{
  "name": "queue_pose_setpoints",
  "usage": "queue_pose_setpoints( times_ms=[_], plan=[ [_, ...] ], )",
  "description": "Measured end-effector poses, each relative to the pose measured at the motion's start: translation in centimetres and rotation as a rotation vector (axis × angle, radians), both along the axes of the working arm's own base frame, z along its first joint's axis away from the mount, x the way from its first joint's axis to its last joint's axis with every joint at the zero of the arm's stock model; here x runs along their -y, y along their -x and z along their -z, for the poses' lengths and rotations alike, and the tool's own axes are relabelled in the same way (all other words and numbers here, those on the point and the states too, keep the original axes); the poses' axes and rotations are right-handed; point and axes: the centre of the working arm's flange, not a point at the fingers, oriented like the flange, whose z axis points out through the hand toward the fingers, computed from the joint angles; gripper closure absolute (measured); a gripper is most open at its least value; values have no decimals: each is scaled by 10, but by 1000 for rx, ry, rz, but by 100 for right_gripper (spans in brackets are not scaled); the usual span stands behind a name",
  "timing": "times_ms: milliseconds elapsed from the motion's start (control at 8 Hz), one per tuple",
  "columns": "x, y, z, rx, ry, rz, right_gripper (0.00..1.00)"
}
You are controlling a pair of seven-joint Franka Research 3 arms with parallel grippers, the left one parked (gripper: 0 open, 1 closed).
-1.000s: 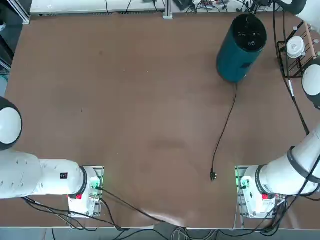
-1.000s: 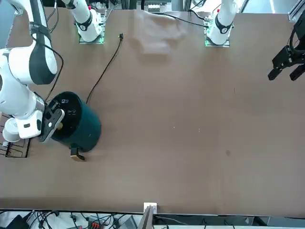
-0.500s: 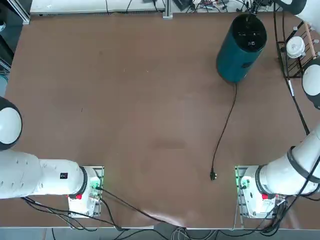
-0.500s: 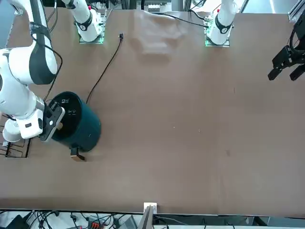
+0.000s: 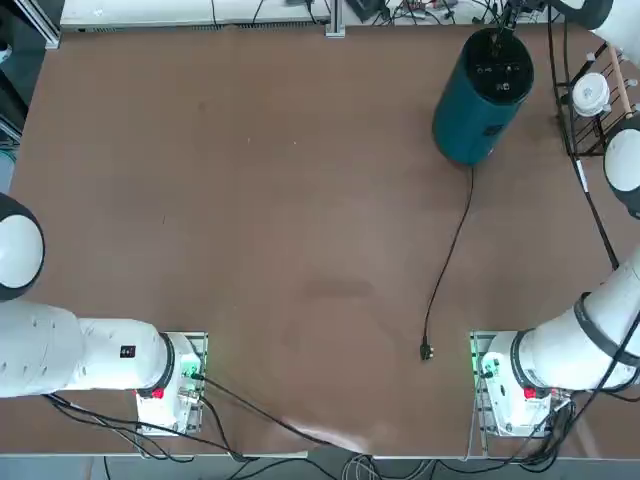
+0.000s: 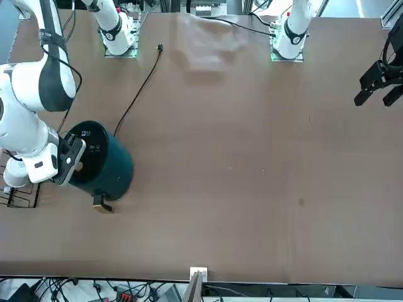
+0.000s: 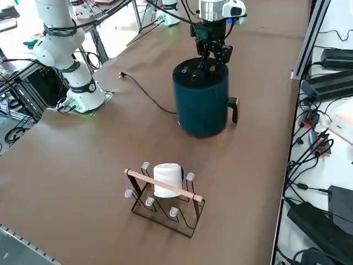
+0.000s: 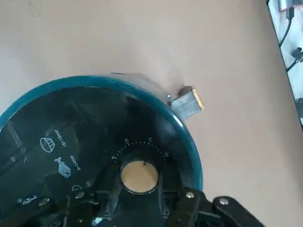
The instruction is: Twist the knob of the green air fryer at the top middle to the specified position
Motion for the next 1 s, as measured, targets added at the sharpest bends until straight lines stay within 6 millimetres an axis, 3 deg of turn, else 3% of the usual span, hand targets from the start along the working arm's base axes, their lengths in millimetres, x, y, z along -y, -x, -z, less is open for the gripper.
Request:
queue_pose_setpoints(
  times_ms=[375, 500, 1000],
  plan=[
    [6, -1, 0, 1, 11, 6, 5],
    [6, -1, 0, 1, 11, 6, 0],
    [6, 0, -6, 12, 9, 68, 0]
  ],
)
